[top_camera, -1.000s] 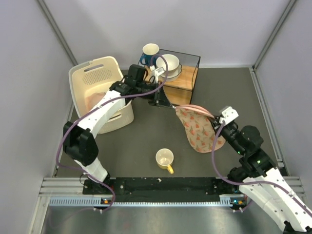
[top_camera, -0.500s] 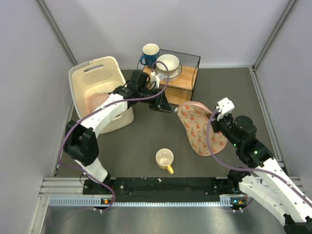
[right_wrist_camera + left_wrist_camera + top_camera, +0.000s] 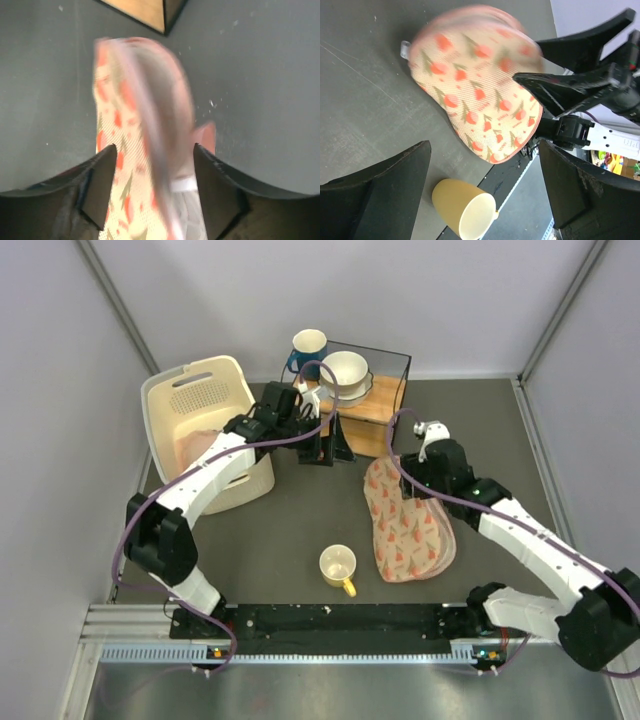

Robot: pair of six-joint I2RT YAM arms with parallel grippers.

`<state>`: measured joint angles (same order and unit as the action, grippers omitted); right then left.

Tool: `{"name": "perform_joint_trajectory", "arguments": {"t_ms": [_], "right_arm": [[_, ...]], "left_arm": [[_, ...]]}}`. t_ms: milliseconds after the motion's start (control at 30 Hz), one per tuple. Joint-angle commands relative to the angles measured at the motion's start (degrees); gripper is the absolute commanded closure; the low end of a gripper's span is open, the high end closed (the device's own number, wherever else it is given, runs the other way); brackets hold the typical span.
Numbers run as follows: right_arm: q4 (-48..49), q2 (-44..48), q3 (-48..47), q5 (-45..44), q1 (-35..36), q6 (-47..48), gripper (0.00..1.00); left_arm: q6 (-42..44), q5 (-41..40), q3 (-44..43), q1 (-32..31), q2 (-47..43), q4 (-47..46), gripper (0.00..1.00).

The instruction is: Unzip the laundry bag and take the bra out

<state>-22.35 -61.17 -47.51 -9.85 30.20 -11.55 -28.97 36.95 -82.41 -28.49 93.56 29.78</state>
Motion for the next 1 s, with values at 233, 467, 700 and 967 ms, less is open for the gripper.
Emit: {"name": "perform_joint_trajectory", "arguments": {"t_ms": [233, 467, 700, 967], "right_arm": [[-7.8, 1.48, -3.22, -1.33, -6.19, -11.55, 0.2], [-8.15, 6.06, 7.85, 11.24, -18.68, -19.29, 0.23], [-5.43, 3.51, 11.56, 15.03, -18.68, -20.79, 0.31], [-2.35, 1.22, 11.48, 14.95, -18.68, -19.12, 0.57]], "left_arm": [[1.29, 0.75, -1.88, 0.19, -3.82, 0.81, 0.05], [1.37, 1.63, -0.91, -0.07, -3.65, 0.81, 0.05], [1.29, 2.25, -0.91, -0.51, -3.12, 0.8, 0.06], [1.2, 2.25, -0.82, -0.78, -2.86, 0.72, 0.08]]}}
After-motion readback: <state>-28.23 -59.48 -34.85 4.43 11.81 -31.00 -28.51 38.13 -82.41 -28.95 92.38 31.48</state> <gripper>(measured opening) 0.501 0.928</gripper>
